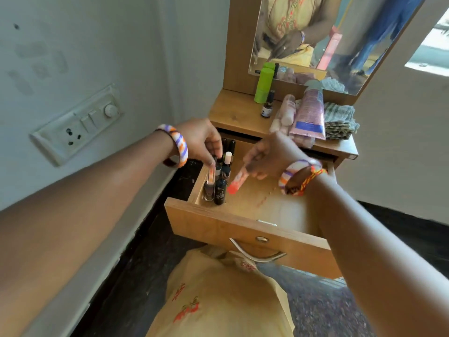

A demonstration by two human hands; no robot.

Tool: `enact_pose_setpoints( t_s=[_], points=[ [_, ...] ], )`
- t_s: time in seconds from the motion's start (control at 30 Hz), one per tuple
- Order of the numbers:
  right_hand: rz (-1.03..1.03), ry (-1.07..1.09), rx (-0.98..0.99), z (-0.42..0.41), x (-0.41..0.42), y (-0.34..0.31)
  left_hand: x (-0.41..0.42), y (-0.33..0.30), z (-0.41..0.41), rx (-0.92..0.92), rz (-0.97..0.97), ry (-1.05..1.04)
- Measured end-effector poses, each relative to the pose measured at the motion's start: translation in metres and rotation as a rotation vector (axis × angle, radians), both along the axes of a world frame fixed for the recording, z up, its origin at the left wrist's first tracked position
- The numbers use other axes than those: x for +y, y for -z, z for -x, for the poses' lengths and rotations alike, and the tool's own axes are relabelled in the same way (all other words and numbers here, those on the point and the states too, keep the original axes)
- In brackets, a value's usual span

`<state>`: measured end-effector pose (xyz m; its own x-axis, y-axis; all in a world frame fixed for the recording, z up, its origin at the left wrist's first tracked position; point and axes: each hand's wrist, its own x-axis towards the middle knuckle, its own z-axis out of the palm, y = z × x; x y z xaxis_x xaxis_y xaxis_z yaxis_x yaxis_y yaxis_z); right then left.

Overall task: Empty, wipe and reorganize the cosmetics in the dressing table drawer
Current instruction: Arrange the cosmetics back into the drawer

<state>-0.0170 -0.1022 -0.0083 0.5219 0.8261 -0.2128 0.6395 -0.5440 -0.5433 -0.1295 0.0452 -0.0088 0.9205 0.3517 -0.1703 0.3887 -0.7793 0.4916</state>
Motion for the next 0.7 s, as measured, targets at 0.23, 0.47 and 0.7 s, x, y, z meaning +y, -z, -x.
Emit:
enact_pose_setpoints(
  t_s=[0.23,0.47,0.7],
  points=[
    [-0.025,0.074,-0.003,0.041,0.003,0.057,-0.022,0.049,0.020,0.123,-0.238,0.032],
    [-0.037,0.103,0.018,0.055,0.018,0.082,-0.030,0.069,0.027,0.112,-0.421,0.030],
    [-0.038,0.078,0.024,0.060,0.026,0.086,-0.030,0.077,0.022,0.082,-0.450,0.012]
  ],
)
